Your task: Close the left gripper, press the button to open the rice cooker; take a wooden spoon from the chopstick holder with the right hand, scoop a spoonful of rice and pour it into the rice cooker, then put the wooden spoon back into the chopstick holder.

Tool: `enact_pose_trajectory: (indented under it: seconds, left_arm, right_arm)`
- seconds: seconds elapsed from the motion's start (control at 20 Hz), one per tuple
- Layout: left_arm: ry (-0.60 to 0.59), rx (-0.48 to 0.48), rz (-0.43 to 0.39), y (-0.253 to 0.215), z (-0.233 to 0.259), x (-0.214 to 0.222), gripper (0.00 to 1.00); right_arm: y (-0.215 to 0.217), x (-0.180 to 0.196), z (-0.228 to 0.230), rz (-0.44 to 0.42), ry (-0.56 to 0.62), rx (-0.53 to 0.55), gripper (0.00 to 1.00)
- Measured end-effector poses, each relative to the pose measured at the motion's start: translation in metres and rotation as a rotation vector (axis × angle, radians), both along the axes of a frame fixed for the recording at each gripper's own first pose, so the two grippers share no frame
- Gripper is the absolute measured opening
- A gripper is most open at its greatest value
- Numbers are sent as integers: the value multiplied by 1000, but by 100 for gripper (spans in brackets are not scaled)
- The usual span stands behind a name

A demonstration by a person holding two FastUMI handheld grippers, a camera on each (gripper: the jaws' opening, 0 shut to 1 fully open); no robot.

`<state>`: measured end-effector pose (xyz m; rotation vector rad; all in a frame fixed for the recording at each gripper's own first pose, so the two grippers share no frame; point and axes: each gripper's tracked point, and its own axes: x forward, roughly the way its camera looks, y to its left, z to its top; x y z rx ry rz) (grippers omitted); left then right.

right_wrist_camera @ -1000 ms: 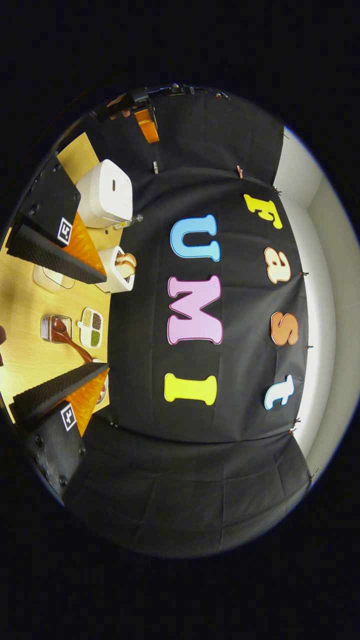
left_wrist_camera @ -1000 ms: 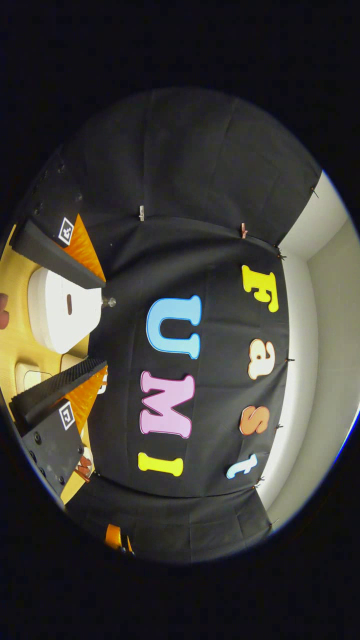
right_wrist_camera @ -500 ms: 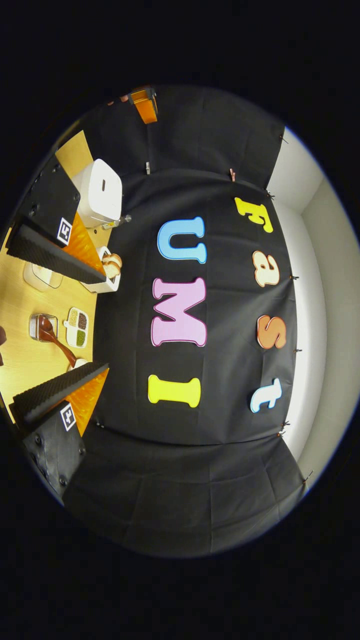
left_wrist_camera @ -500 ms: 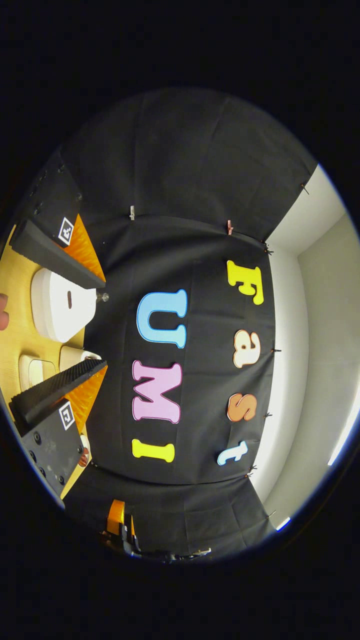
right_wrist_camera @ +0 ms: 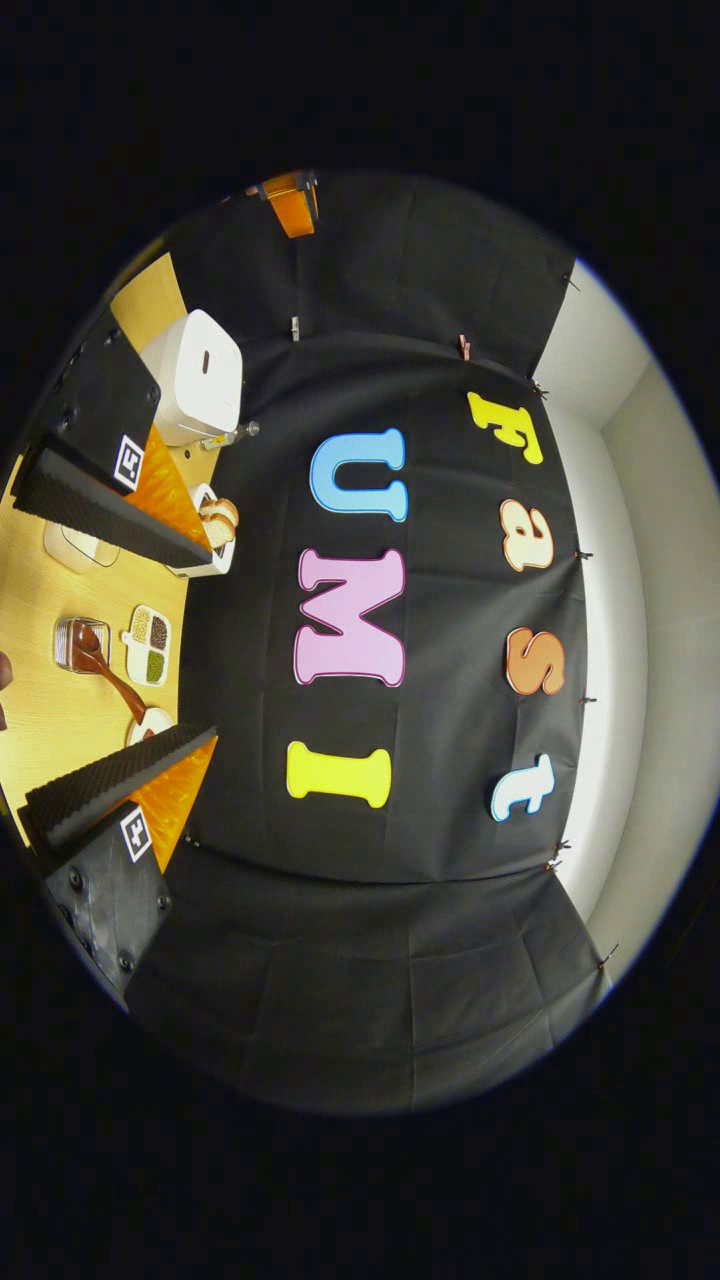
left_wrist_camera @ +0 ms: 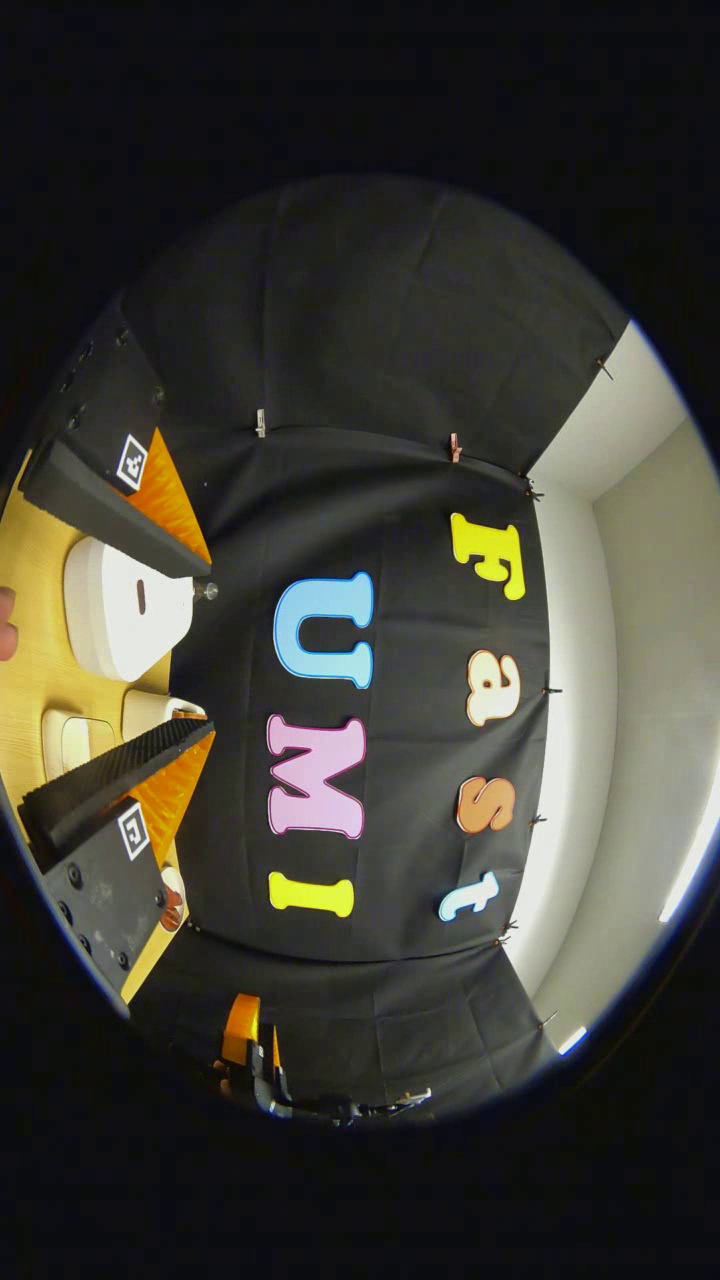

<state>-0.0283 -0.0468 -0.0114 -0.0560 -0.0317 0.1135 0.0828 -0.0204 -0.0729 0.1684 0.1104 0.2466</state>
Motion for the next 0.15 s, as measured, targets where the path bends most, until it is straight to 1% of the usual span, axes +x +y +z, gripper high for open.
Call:
enact_pose_trajectory:
  seconds: [0.15]
  left_arm:
    - [5,-22,9,5,-3,-1,97]
  right_arm:
    - [2,-1,1,2,-4,-4,98]
